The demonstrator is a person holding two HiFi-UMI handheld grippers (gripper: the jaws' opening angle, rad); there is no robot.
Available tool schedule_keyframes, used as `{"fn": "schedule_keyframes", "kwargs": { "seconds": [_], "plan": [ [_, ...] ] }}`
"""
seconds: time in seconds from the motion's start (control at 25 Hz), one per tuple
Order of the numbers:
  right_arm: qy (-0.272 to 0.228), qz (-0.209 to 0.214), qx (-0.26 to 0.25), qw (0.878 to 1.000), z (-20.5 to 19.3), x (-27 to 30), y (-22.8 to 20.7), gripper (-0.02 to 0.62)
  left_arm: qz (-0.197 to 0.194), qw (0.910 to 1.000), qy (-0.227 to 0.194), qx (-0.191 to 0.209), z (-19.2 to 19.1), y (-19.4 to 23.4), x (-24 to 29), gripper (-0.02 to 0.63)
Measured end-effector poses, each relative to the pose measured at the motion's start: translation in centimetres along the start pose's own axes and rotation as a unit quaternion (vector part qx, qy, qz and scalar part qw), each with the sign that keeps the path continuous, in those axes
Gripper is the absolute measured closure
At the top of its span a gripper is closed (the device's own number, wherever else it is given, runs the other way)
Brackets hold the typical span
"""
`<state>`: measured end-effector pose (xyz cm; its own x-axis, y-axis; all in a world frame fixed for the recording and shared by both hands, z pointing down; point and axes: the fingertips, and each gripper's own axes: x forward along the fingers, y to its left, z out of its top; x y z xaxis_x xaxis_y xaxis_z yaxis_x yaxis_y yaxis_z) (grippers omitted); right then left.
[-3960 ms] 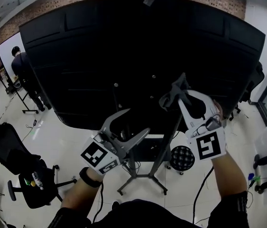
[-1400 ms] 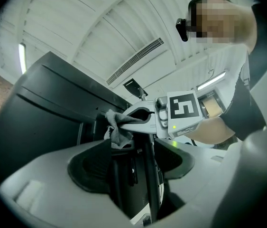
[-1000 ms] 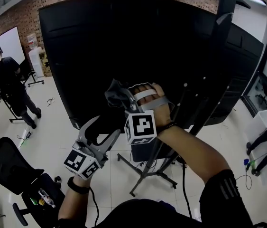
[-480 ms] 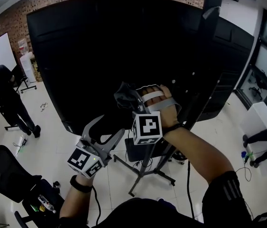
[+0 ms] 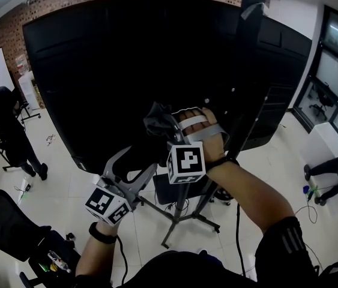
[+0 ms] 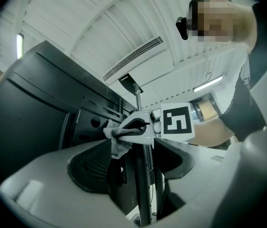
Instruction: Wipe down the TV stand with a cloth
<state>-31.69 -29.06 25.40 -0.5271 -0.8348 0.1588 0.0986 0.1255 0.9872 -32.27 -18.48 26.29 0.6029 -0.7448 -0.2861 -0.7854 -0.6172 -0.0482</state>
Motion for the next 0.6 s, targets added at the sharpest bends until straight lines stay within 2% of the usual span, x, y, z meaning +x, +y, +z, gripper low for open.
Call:
{"fn": "schedule_keyframes", "kwargs": {
  "seconds": [0.12, 0.4, 0.6],
  "plan": [
    [-0.031, -0.01, 0.042, 0.999, 0.2, -2.1, -1.5, 0.58, -0.002, 1.0, 0.001, 0.001, 0.0, -0.5, 0.4, 0.299],
    [-0.082, -0.033, 0.09, 0.992, -2.3, -7.1, -6.0, 0.58, -0.001, 0.9999, -0.004, 0.015, 0.6, -2.7, 3.2, 0.299],
    [-0.109, -0.043, 0.092, 0.989, -4.7, -8.4, -9.1, 0.58, 0.008, 0.9996, -0.002, 0.026, 1.1, -4.2, 5.3, 0.299]
  ]
}}
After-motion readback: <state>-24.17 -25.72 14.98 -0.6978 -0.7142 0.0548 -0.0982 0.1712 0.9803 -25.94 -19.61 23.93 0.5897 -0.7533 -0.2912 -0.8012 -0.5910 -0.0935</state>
